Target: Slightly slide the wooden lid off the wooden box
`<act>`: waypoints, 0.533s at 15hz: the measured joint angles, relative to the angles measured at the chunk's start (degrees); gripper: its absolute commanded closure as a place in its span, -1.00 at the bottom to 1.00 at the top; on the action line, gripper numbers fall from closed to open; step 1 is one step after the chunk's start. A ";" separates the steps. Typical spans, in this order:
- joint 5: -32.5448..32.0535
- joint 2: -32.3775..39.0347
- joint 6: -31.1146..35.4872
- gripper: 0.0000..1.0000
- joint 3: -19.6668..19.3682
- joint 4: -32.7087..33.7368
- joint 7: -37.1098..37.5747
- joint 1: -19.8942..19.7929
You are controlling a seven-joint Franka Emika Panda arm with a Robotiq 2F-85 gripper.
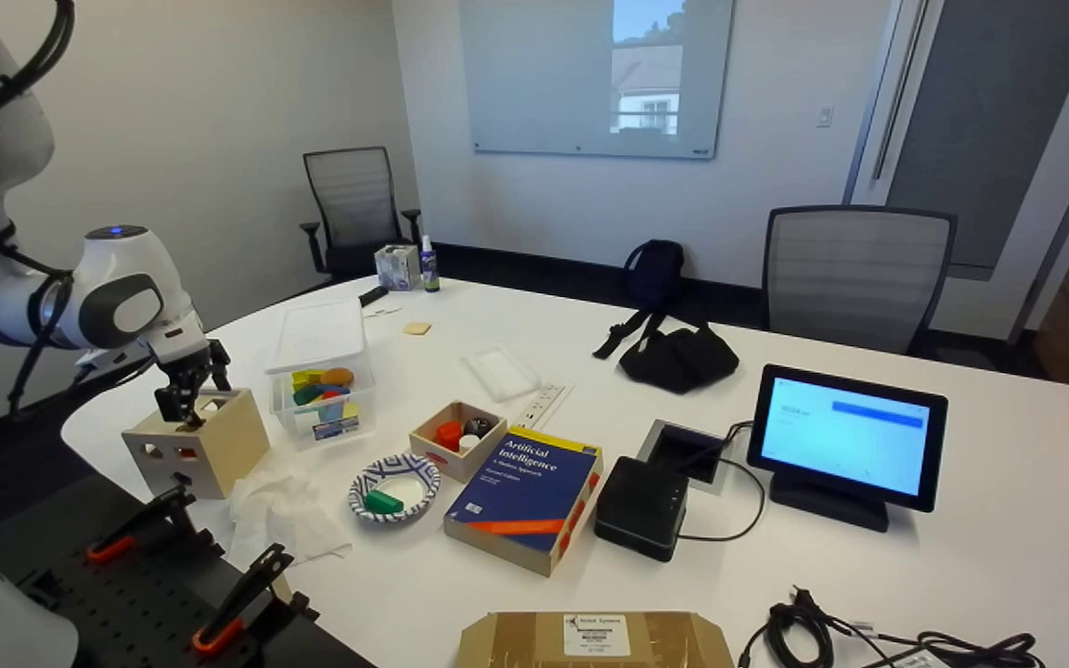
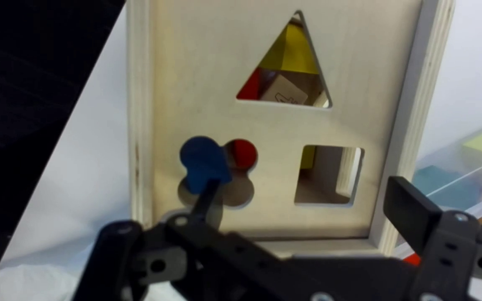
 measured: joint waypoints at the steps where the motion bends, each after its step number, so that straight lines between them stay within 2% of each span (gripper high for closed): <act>1: 0.00 0.01 0.07 -1.00 0.28 0.01 0.00 0.00; 5: 0.00 0.34 1.28 -1.00 0.93 0.00 0.00 0.03; 8: 0.00 1.42 4.60 -1.00 1.35 -0.07 -0.07 0.03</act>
